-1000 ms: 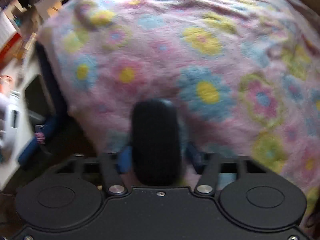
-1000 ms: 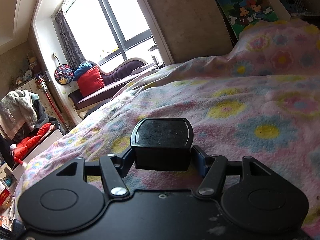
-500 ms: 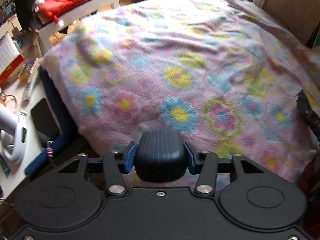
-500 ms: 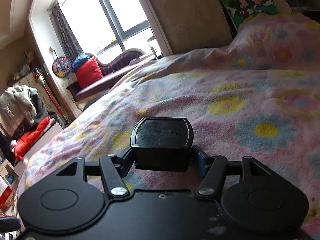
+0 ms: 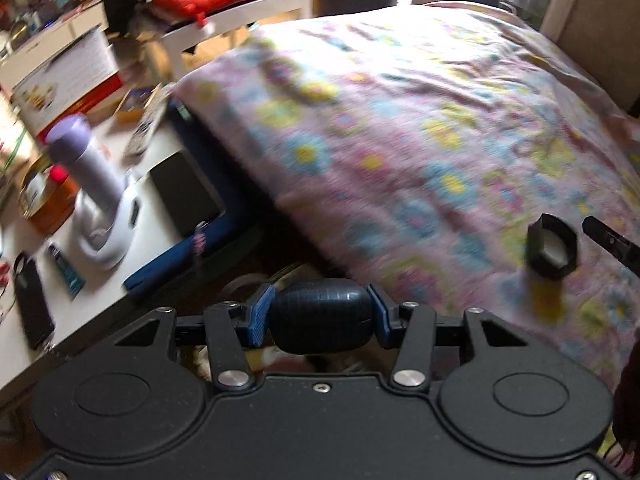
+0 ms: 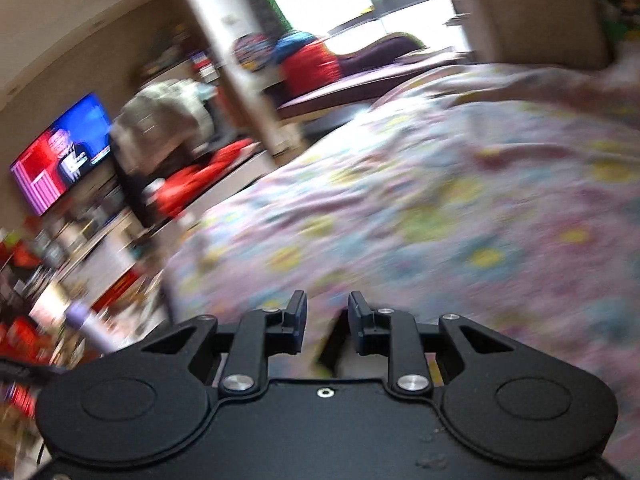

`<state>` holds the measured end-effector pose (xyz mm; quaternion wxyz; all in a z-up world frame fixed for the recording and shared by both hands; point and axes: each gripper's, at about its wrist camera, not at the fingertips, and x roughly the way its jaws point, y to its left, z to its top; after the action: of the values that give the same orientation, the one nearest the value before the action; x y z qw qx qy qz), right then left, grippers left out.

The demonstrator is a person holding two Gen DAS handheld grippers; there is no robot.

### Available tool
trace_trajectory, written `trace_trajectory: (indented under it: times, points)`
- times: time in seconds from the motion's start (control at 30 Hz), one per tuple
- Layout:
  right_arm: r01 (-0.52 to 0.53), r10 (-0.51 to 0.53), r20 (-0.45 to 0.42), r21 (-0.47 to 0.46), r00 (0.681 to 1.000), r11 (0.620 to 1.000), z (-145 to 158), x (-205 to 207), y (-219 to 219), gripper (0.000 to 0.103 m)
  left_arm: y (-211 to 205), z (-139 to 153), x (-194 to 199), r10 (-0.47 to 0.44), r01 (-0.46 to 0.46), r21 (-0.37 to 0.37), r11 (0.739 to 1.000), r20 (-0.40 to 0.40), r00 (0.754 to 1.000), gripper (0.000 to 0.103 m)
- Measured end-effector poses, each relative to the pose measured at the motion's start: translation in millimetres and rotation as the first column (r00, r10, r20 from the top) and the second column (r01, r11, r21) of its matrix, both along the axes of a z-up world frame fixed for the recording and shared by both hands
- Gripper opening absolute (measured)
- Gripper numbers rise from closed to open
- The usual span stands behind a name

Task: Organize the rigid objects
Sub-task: 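Carry the black square case and black oval case over the basket with both grippers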

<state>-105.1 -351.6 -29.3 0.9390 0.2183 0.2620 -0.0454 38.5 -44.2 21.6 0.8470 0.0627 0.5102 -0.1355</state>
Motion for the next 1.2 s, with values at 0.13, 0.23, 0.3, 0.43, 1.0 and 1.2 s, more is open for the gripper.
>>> trace_trajectory:
  times: [0.13,0.23,0.3,0.43,1.0,1.2]
  points:
    - [-0.088,0.086,-0.075,-0.026,0.993,0.996,-13,18,46,0.024,16,-20,8,0.029,-0.027,0.05,0.998,-0.055,0.998,0.048]
    - [-0.096,0.095,-0.101,-0.008,0.99,0.995,-19,21,60,0.024,19,-32,4,0.015,-0.009,0.078,0.997,-0.073,0.997,0.048]
    - [-0.1,0.096,-0.118,-0.025,0.988,0.995,-21,20,65,0.024,21,-38,1,0.007,0.001,0.082,0.997,-0.092,0.996,0.048]
    - [-0.087,0.068,-0.177,-0.105,0.982,0.991,-30,17,71,0.029,23,-36,-1,-0.012,0.017,0.046,0.999,-0.103,0.995,0.048]
    - [0.104,-0.194,-0.277,-0.31,0.941,0.945,-47,50,45,0.063,30,-30,-3,0.001,-0.002,-0.005,1.0,-0.091,0.996,0.048]
    - [-0.053,0.031,-0.249,-0.08,0.968,0.995,-9,37,73,0.063,37,-26,-5,0.03,-0.03,-0.003,1.0,-0.066,0.997,0.048]
